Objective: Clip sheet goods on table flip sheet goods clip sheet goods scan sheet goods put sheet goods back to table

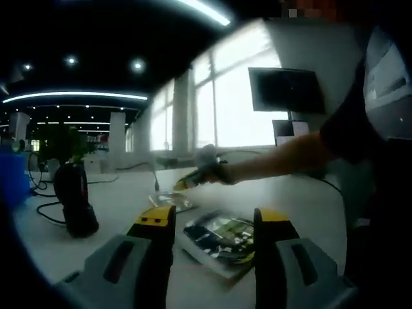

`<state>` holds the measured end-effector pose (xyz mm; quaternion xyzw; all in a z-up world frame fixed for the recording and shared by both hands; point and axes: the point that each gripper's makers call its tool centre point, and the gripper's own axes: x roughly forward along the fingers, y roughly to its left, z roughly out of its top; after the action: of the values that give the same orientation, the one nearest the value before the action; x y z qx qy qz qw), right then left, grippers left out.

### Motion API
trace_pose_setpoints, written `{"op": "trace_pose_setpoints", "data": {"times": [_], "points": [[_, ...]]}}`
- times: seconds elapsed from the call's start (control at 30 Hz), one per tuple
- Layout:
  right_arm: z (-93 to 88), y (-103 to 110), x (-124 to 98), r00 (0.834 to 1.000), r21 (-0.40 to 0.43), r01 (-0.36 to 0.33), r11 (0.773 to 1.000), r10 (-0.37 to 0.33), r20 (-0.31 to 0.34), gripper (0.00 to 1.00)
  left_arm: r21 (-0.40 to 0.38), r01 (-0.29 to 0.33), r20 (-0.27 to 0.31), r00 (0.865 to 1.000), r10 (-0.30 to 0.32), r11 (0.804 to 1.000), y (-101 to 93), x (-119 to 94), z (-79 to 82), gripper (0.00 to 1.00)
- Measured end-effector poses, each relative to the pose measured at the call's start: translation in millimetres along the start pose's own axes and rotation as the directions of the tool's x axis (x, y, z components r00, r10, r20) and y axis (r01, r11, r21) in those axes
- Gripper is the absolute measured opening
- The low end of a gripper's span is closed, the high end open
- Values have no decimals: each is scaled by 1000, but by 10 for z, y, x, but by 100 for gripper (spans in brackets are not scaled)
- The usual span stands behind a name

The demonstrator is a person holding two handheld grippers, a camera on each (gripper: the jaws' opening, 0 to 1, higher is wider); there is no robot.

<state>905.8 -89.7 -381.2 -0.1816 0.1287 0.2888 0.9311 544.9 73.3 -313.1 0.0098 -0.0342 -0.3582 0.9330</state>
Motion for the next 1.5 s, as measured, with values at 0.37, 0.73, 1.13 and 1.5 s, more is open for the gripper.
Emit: {"op": "trace_pose_setpoints", "data": {"times": [0.37, 0.73, 1.13, 1.5], "points": [[-12, 127, -235, 999, 52, -37, 998, 36, 16, 35, -8, -3, 18, 1000, 3, 1000, 21, 7, 33, 41], [76, 661, -171, 987, 72, -157, 985, 154, 46, 80, -8, -2, 4, 1000, 2, 1000, 13, -21, -12, 41], [2, 863, -105, 976, 143, -218, 965, 216, 28, 75, -4, -12, 8, 1000, 12, 1000, 65, -50, -4, 41], [-127, 908, -58, 975, 95, -216, 972, 220, -29, 75, -9, -26, 15, 1000, 26, 1000, 108, -79, 4, 41]]}}
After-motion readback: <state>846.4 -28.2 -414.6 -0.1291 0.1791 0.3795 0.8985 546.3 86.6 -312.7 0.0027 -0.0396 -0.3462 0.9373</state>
